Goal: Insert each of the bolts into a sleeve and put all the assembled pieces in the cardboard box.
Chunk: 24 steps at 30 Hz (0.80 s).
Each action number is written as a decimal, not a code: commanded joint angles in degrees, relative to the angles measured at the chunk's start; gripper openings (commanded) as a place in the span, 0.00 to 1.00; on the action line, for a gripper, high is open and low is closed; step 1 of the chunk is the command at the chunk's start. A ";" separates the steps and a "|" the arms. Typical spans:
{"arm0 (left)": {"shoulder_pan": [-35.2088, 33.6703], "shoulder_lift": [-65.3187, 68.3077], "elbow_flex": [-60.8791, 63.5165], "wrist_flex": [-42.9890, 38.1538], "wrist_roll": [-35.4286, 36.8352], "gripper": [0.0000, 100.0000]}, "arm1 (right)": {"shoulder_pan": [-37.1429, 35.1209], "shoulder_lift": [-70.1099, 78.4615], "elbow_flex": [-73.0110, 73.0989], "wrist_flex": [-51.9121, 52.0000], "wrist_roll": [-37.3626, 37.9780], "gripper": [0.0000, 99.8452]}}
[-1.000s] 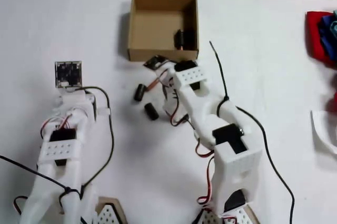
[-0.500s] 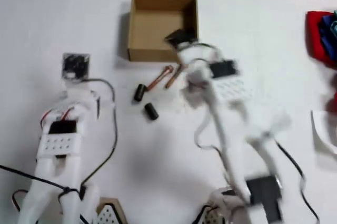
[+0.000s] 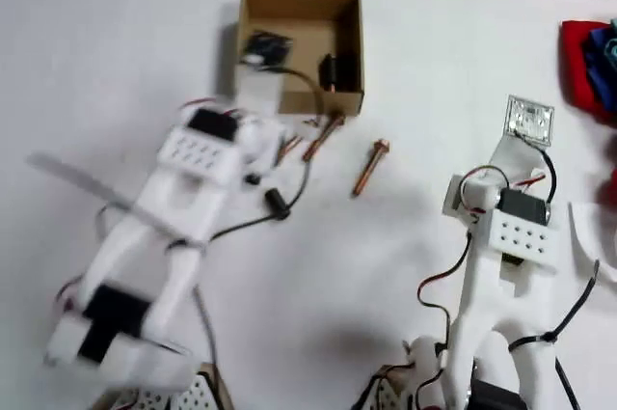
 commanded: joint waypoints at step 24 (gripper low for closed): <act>13.63 50.90 -67.38 13.98 24.00 0.08 | 2.33 -6.64 8.09 -11.65 -1.49 0.02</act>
